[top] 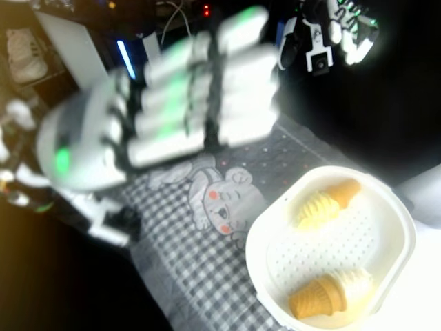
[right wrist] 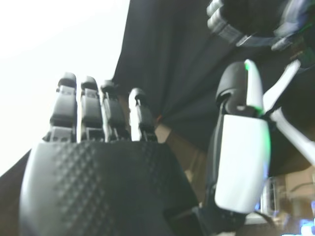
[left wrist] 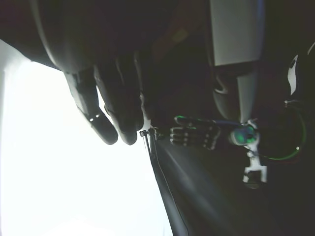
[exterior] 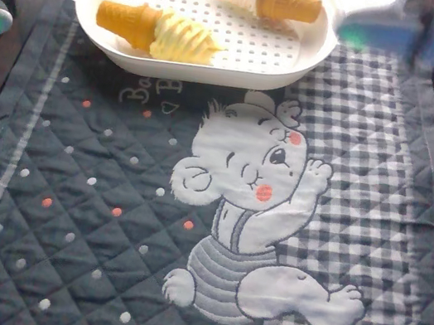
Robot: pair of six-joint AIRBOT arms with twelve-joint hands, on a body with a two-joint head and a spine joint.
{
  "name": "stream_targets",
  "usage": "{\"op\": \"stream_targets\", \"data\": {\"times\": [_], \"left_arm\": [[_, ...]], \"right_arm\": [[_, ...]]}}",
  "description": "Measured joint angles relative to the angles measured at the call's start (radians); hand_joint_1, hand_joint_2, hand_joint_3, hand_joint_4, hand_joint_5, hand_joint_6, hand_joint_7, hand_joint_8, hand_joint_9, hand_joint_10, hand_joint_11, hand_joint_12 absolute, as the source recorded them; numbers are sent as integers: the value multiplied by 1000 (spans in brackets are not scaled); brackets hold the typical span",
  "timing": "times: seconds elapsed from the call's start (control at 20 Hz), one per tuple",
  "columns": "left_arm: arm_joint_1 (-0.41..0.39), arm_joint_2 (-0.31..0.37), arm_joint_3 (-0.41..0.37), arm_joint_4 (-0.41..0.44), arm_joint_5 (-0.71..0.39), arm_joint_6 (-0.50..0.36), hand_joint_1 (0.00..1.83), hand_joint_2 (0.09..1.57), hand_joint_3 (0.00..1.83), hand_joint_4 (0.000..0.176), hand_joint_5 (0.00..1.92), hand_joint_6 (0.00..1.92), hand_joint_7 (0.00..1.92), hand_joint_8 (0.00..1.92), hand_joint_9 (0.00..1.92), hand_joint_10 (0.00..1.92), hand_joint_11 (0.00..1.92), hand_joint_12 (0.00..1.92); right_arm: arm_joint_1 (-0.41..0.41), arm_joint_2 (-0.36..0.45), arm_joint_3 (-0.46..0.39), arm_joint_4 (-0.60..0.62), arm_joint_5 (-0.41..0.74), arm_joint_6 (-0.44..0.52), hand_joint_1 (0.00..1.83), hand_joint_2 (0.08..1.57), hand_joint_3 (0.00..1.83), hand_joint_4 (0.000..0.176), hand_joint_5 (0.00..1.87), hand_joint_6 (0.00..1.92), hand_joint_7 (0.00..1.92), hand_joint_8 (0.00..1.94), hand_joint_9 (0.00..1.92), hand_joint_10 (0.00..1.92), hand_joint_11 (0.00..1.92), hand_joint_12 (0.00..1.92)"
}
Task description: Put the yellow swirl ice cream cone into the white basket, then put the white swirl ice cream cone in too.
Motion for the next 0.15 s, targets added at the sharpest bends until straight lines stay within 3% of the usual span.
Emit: {"op": "stream_targets", "data": {"times": [0.1,0.15], "left_arm": [[57,0,-13,-10,-60,-16,700,1039,20,26,349,0,407,0,510,1,39,1464],[98,-4,-27,-37,-96,-27,657,1044,13,37,346,0,412,1,521,6,58,1448]], "right_arm": [[-95,23,-37,84,82,-2,602,841,0,168,0,0,1,0,0,0,0,0],[-145,24,-55,129,137,-2,569,870,5,171,0,0,0,0,0,0,0,0]]}}
